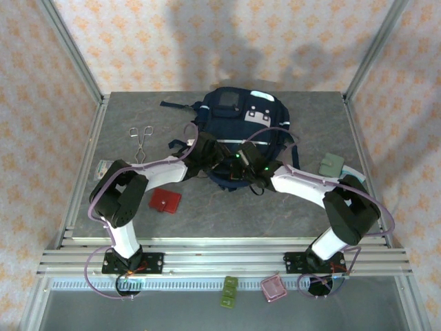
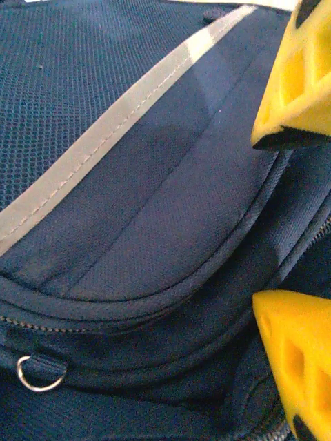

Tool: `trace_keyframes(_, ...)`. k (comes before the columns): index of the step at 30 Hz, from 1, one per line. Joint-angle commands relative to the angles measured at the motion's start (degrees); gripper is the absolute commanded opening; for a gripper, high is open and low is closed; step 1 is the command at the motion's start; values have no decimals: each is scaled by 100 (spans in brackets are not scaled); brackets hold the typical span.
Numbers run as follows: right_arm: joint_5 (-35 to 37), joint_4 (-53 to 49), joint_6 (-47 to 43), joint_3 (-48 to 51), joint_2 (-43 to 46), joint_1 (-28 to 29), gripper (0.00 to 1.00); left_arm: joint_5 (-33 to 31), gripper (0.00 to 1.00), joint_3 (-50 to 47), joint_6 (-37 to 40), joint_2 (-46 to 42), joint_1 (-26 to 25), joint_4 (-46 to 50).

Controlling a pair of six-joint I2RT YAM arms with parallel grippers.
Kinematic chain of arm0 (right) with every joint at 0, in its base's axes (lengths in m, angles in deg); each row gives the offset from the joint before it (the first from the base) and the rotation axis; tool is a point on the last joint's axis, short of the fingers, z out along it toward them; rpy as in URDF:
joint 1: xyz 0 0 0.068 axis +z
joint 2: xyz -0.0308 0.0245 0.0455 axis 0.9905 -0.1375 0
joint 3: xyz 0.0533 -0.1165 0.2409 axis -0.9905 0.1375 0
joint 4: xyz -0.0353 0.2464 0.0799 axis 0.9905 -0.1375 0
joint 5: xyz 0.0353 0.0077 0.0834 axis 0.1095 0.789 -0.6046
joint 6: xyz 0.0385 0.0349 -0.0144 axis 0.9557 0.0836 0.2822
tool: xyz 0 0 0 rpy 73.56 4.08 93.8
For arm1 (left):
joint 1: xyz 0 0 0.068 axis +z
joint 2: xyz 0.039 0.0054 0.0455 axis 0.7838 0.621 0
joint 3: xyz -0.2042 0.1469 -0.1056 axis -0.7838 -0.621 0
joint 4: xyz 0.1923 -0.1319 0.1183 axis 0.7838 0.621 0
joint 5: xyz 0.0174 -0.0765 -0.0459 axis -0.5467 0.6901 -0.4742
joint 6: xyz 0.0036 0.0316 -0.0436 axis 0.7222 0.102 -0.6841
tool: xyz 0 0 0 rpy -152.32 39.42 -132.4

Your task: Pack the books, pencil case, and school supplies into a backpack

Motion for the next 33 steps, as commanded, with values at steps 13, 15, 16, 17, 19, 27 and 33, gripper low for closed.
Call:
trace_keyframes(13, -75, 267, 28, 55, 175, 54, 0, 81, 54, -671, -709, -350, -378, -216)
trace_keyframes(15, -87, 279, 35, 94, 192, 45, 0, -48, 56, -725, -703, -421, -399, -189)
trace_keyframes(16, -110, 305, 36, 111, 202, 44, 0, -83, 58, -735, -700, -415, -399, -203)
trace_keyframes(17, -136, 323, 34, 128, 206, 45, 0, -123, 60, -725, -691, -376, -399, -204)
trace_keyframes(19, -163, 317, 10, 122, 206, 45, 0, -186, 63, -635, -661, -238, -399, -213)
trace_keyframes(27, 39, 265, -69, 309, 282, -4, 0, -548, 36, -43, -388, 561, -162, 70)
trace_keyframes(33, 413, -83, -126, 447, 397, -276, 0, -470, 0, -83, -217, 542, 176, 79)
